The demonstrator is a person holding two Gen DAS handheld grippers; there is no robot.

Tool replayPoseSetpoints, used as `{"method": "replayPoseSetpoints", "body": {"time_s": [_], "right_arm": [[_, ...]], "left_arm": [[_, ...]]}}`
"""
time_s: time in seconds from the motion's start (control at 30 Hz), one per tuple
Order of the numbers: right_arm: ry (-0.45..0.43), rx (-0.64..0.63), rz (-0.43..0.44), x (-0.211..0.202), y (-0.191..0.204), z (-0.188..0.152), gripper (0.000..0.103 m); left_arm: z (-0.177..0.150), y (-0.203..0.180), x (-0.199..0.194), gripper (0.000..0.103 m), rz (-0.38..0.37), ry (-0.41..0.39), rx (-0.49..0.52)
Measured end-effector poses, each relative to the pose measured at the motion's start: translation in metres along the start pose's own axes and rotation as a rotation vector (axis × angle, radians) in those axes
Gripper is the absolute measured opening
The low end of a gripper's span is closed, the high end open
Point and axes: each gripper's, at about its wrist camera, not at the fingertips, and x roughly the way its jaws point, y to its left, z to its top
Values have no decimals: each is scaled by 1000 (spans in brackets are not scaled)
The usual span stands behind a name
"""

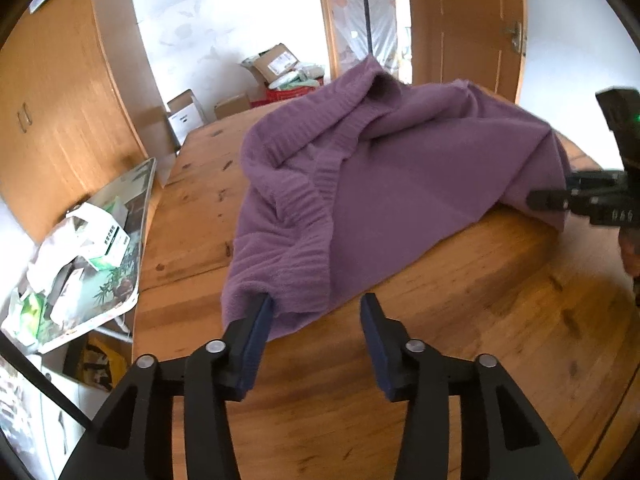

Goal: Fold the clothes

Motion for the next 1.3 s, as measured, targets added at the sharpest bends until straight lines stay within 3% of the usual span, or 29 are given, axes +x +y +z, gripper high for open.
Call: {"method": "replayPoseSetpoints", "body": {"time_s": [0.2, 0.4, 0.53, 0.73, 0.77, 0.8, 0.93, 1.0, 1.3], "right_arm": [[-1, 6, 4, 1, -1, -1, 37], [-10, 15, 17, 1, -2, -2, 37], [-16, 16, 22, 1, -3, -1, 37], [-20, 13, 28, 5, -2, 3, 37], [-24, 10, 29, 5, -1, 4, 35], [-27, 8, 31, 6, 0, 4, 25], [-27, 9, 15, 7, 0, 6, 3], [-37, -7, 2, 3, 1, 5, 3], [-95, -58, -82, -32, -1, 2, 2]], "left_arm": [[13, 2, -3, 55, 89, -17, -36], [17, 1, 11, 55, 145, 46, -29], [14, 2, 16, 55, 149, 74, -46], [18, 16, 20, 54, 169, 81, -148], [18, 17, 21, 53, 175, 84, -156], [19, 18, 21, 51, 173, 83, -162], [22, 18, 24, 36, 157, 99, -185], [24, 19, 23, 27, 151, 92, -193], [31, 41, -2, 25, 132, 13, -306]]}}
